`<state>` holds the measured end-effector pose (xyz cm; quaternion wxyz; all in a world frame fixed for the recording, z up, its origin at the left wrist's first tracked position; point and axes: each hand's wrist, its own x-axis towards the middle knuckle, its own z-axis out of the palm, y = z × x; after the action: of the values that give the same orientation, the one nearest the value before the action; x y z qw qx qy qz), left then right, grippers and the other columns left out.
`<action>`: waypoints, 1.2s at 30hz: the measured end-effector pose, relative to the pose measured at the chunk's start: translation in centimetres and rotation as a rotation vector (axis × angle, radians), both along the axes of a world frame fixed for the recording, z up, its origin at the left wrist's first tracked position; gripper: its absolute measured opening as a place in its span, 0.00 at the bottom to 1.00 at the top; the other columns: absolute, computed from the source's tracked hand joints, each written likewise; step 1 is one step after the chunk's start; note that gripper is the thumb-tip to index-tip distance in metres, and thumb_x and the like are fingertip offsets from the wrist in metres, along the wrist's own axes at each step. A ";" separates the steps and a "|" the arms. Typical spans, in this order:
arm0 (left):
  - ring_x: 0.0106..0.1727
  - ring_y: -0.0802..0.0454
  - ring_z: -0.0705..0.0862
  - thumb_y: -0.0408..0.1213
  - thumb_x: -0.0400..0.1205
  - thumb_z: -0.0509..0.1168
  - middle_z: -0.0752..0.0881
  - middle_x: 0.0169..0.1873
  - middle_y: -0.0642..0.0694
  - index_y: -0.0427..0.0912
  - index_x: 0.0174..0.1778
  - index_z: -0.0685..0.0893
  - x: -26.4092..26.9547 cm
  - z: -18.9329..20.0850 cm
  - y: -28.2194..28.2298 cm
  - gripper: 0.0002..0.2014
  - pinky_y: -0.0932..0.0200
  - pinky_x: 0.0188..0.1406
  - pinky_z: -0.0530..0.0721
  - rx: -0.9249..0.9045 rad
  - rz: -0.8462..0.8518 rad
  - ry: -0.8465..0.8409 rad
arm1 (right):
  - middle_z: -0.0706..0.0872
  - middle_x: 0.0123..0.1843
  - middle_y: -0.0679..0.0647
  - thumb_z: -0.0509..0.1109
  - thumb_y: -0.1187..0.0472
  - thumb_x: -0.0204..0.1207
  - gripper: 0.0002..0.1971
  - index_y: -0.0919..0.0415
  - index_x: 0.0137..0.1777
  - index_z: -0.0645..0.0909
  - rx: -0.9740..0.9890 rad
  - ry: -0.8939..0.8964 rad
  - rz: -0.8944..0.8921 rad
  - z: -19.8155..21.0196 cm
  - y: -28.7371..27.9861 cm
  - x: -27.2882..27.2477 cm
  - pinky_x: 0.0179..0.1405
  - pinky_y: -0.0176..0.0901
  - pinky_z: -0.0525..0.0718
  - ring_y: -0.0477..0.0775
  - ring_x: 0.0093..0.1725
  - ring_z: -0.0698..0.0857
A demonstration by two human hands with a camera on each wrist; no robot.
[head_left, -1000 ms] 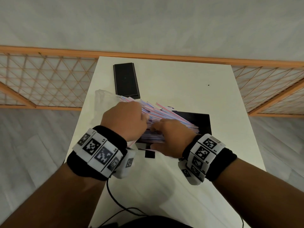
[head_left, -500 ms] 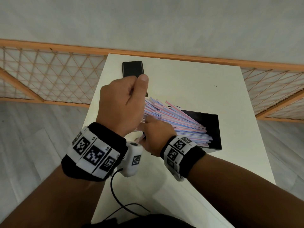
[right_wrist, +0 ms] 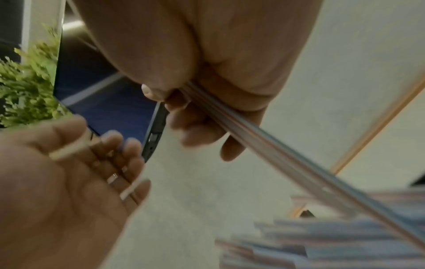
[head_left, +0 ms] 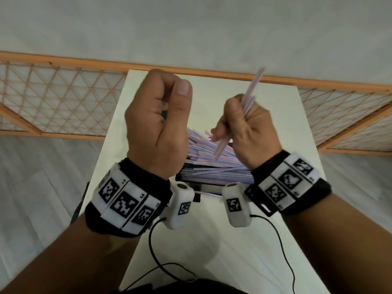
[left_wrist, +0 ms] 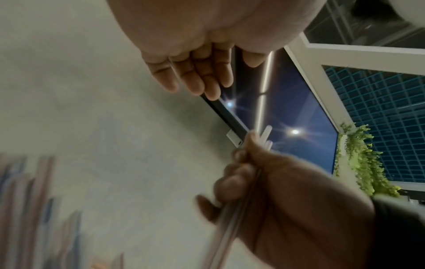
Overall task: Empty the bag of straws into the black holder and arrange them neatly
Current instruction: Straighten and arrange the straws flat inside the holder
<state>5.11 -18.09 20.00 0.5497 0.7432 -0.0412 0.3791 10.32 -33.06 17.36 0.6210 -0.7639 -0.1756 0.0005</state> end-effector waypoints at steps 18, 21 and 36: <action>0.67 0.52 0.79 0.56 0.79 0.69 0.77 0.64 0.52 0.50 0.67 0.73 1.3 -9.2 2.6 0.24 0.61 0.58 0.76 -0.514 0.260 0.661 | 0.77 0.67 0.51 0.57 0.15 0.55 0.55 0.52 0.76 0.69 -1.099 -0.012 0.149 -8.7 -5.6 -1.3 0.71 0.58 0.75 0.58 0.67 0.76; 0.66 0.52 0.79 0.53 0.82 0.69 0.77 0.64 0.49 0.46 0.68 0.72 0.8 -9.7 2.0 0.24 0.65 0.53 0.76 -0.635 0.265 0.692 | 0.80 0.63 0.51 0.59 0.17 0.58 0.49 0.53 0.69 0.74 -1.086 -0.039 0.126 -8.2 -5.5 -1.3 0.65 0.57 0.78 0.57 0.62 0.77; 0.27 0.49 0.77 0.39 0.71 0.67 0.79 0.26 0.51 0.43 0.32 0.82 -0.6 -11.3 -3.5 0.05 0.55 0.26 0.81 0.745 -0.498 0.419 | 0.85 0.65 0.60 0.55 0.65 0.84 0.17 0.61 0.69 0.78 -1.528 0.110 0.387 -13.2 -3.2 -7.6 0.55 0.56 0.84 0.67 0.58 0.87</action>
<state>4.53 -21.63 8.70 0.3172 0.9170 -0.2389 0.0382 2.74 -36.26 4.13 -0.0790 -0.9336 -0.2256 0.2670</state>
